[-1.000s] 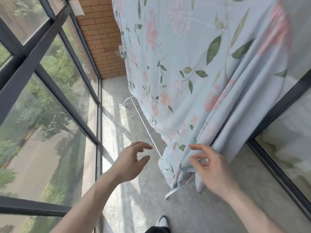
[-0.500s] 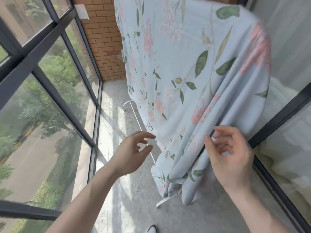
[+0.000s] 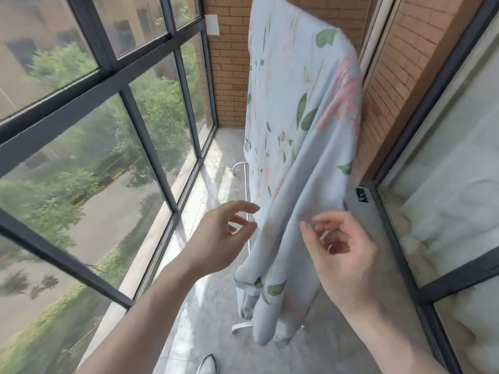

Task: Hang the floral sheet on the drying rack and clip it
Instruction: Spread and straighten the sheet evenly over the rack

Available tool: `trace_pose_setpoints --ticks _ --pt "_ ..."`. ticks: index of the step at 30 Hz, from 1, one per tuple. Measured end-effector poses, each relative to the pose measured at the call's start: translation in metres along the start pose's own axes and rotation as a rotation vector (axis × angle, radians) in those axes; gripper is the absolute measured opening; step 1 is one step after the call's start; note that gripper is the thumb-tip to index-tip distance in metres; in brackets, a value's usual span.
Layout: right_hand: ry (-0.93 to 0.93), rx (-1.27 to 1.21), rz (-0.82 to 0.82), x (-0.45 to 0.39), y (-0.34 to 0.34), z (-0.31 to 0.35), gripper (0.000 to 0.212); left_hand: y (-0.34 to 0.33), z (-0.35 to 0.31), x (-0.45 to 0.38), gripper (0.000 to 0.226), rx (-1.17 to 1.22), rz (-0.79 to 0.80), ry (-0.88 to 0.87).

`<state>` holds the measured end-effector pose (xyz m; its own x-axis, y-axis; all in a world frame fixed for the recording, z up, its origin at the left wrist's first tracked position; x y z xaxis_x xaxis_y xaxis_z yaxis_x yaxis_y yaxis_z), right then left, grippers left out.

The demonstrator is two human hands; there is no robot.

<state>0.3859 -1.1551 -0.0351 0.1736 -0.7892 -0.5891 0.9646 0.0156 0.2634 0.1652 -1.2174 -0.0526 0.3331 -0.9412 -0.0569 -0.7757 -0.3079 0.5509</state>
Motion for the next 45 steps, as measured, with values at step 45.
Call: trace_pose_setpoints --ticks 45 --pt "0.164 -0.261 1.008 -0.126 0.021 -0.047 0.025 -0.082 -0.16 0.035 0.058 -0.349 -0.63 0.259"
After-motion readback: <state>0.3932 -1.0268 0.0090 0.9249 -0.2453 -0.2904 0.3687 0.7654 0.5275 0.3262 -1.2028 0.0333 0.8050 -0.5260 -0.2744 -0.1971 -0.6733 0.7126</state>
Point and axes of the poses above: each hand's wrist, its own x-axis away from the middle knuckle, its own y-axis out of the back of the hand, z = x × y, the point moved 4 cm from there along -x, towards the middle knuckle, and after that the axes turned 2 degrees about y, right-handed, at the moved point
